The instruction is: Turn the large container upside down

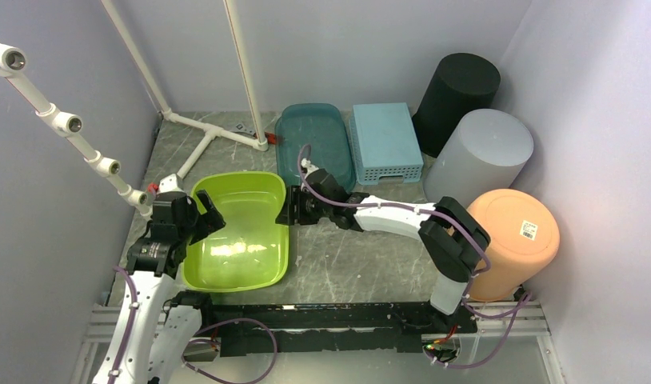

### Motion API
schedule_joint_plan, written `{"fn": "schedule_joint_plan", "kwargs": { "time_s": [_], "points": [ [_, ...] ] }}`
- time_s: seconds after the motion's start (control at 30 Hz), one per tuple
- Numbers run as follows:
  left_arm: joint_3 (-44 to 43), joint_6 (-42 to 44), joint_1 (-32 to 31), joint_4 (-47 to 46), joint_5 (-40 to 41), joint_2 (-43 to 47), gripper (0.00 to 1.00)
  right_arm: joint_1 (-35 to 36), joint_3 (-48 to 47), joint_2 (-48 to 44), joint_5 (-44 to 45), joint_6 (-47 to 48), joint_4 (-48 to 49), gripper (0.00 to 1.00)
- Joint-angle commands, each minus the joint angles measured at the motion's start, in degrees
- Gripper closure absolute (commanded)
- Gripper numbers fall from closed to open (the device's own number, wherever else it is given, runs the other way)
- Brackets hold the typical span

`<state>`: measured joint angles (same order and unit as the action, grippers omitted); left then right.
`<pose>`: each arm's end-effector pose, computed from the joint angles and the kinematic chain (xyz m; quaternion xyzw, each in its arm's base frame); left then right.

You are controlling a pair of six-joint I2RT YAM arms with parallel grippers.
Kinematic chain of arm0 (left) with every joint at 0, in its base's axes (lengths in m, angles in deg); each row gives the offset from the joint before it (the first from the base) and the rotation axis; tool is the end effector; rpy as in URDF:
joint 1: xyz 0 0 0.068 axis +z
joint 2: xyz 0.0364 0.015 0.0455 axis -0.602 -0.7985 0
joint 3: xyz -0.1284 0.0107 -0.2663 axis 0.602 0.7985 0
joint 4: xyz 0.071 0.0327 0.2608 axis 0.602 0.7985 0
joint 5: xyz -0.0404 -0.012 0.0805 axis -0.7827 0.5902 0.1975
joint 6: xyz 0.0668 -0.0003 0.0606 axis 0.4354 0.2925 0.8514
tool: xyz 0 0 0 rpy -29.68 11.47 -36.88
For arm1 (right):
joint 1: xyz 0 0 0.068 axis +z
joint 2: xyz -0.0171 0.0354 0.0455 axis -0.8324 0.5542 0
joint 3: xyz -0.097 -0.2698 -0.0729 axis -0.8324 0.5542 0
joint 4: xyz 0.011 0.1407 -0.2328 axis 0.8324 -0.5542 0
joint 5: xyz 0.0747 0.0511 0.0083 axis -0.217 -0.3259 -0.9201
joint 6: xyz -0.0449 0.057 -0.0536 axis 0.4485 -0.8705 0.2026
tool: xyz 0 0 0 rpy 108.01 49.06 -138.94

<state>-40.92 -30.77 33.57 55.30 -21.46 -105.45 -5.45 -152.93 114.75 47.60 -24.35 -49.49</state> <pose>0.1598 0.0021 0.2669 -0.2423 0.8760 -0.0580 0.4130 0.2637 0.3493 0.2036 -0.0996 0.8757 0.4004 0.2507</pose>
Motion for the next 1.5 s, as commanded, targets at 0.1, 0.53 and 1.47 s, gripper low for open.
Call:
{"fn": "schedule_joint_plan", "kwargs": {
  "time_s": [0.1, 0.53, 1.47],
  "points": [
    [-1.2, 1.3, 0.3, -2.1, -1.6, 1.1, 0.05, 1.9, -0.2, 1.9, 1.0, -1.8, 3.1, 0.53],
    [-0.9, 1.3, 0.3, -2.3, 0.5, 5.7, 0.05, 3.8, 1.2, -7.6, 14.5, 7.5, -12.8, 1.00],
    [0.6, 6.1, 0.3, -9.7, -26.0, -5.2, 0.17, 0.5, 16.2, -33.0, 20.1, 22.4, -23.0, 1.00]
  ]
}}
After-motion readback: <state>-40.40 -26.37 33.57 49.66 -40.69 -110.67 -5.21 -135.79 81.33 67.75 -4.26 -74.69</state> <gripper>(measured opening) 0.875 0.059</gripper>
